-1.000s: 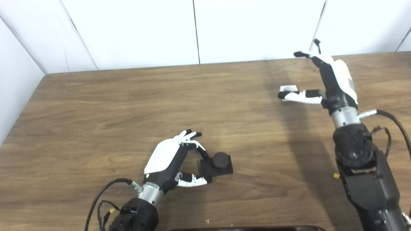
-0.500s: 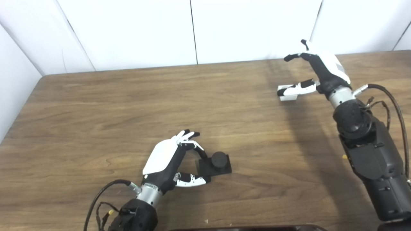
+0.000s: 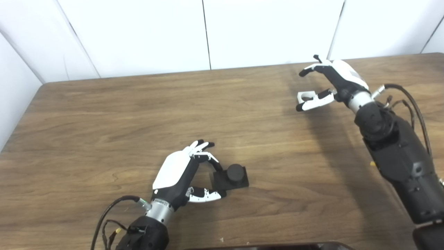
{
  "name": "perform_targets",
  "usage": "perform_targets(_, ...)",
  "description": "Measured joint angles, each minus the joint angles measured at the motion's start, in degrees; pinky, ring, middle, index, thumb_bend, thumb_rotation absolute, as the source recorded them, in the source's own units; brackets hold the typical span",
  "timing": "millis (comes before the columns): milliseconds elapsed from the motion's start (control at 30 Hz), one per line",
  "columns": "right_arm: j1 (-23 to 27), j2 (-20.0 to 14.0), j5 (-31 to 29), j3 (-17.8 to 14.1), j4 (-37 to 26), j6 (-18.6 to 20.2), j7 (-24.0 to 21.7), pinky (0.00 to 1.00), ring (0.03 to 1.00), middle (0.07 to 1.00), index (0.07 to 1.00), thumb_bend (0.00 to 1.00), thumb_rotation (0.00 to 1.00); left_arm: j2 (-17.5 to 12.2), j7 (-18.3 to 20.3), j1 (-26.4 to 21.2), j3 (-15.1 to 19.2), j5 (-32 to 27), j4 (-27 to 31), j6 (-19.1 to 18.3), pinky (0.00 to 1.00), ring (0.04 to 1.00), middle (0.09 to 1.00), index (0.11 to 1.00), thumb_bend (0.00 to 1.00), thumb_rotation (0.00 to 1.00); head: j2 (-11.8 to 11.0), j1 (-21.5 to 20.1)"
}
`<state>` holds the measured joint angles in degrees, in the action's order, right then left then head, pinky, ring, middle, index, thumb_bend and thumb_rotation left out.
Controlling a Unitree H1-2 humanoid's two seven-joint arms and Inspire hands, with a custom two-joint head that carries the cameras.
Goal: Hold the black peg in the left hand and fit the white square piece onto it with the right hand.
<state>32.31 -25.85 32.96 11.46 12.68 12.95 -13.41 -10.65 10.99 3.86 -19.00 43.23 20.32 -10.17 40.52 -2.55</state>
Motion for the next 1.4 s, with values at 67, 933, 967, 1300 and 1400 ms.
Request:
perform_targets(67, 0.78, -0.66, 0.25, 0.93, 0.15, 0.42, -1.27, 1.0, 1.0, 1.0, 0.746, 0.92, 0.23, 0.02, -0.02, -0.02, 0.06, 0.0, -0.01, 0.03, 0.96, 0.97, 0.906, 0.491, 0.51, 0.08, -0.09, -0.09)
perform_targets(933, 8.85, -3.16, 4.86, 8.65, 14.38, -1.32, -4.51, 1.0, 1.0, 0.991, 0.726, 0.89, 0.22, 0.34, 0.04, 0.02, 0.39, 0.03, -0.02, 0.07, 0.96, 0.972, 0.906, 0.491, 0.51, 0.08, -0.26, -0.26)
perform_targets(967, 9.17, -3.21, 4.97, 8.89, 14.81, -1.82, -4.5, 1.0, 1.0, 0.991, 0.724, 0.89, 0.22, 0.38, 0.04, 0.02, 0.39, 0.03, -0.02, 0.08, 0.96, 0.973, 0.906, 0.491, 0.51, 0.08, -0.26, -0.18)
perform_targets(1300, 10.48, -3.22, 5.5, 9.82, 17.8, -3.26, -4.39, 1.0, 1.0, 0.973, 0.677, 0.86, 0.2, 0.83, 0.05, 0.05, 0.44, 0.02, -0.04, 0.0, 0.95, 0.975, 0.902, 0.491, 0.51, 0.08, -0.18, 0.09)
perform_targets(1400, 10.47, -3.21, 5.42, 9.75, 17.88, -3.8, -4.16, 1.0, 1.0, 0.964, 0.651, 0.85, 0.18, 0.88, 0.06, 0.05, 0.44, 0.02, -0.04, -0.02, 0.96, 0.976, 0.904, 0.491, 0.51, 0.08, -0.09, 0.09)
